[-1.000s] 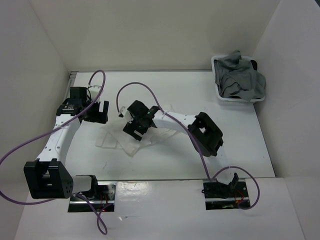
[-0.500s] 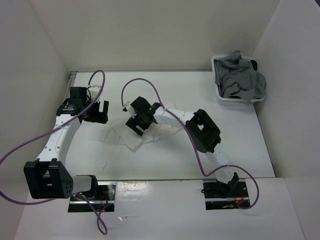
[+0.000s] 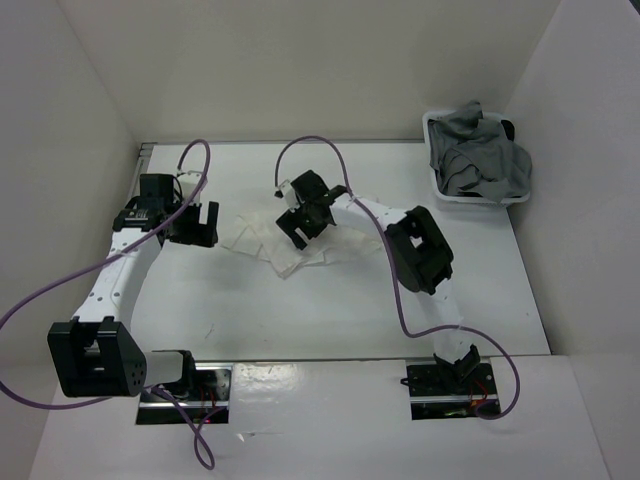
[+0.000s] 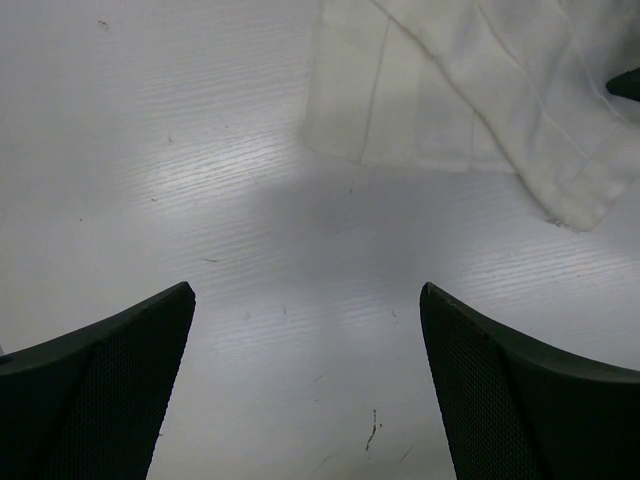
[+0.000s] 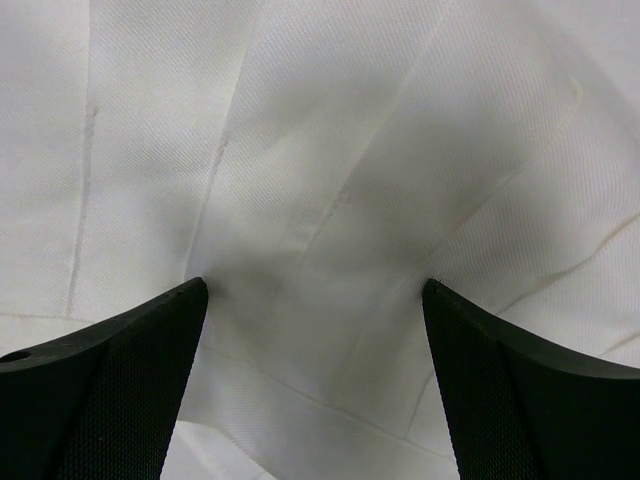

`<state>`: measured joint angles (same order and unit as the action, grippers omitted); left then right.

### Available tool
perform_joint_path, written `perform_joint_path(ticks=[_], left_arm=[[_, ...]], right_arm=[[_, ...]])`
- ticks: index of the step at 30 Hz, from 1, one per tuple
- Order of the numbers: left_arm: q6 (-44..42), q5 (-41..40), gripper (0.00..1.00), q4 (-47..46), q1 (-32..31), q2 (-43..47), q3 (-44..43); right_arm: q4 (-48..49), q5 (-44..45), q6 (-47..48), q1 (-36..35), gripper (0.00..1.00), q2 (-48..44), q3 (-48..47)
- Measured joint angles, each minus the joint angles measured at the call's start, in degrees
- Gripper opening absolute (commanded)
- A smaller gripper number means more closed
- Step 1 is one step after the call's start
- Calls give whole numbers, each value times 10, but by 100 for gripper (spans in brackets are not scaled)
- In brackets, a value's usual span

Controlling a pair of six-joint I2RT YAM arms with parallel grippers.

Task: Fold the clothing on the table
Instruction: Fold the skirt

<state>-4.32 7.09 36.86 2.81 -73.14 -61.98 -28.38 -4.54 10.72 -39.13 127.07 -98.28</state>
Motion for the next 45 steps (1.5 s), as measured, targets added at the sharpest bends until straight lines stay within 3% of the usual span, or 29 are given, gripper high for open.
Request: perform_joint_path(ticks=[6,12,19,24,45], left_arm=[[-18,64,99,0,0,-71,-12],[-48,110,98,-20,-7,-181,-70],[-77,129,82,-62,-24,-311,-149],[-87,125,68,-74,-25,-386,-183],[-141,128,68,-64,-25,-490,-301]], right_arm=[[-32,-29,16,-19,92,-30,0],[-42,-55,42,-38,92,-174,33],[-34,-83,60,59,92,-326,116],[-35,-94,63,144,92,-354,197],[-37,-156,63,185,92,-412,268]])
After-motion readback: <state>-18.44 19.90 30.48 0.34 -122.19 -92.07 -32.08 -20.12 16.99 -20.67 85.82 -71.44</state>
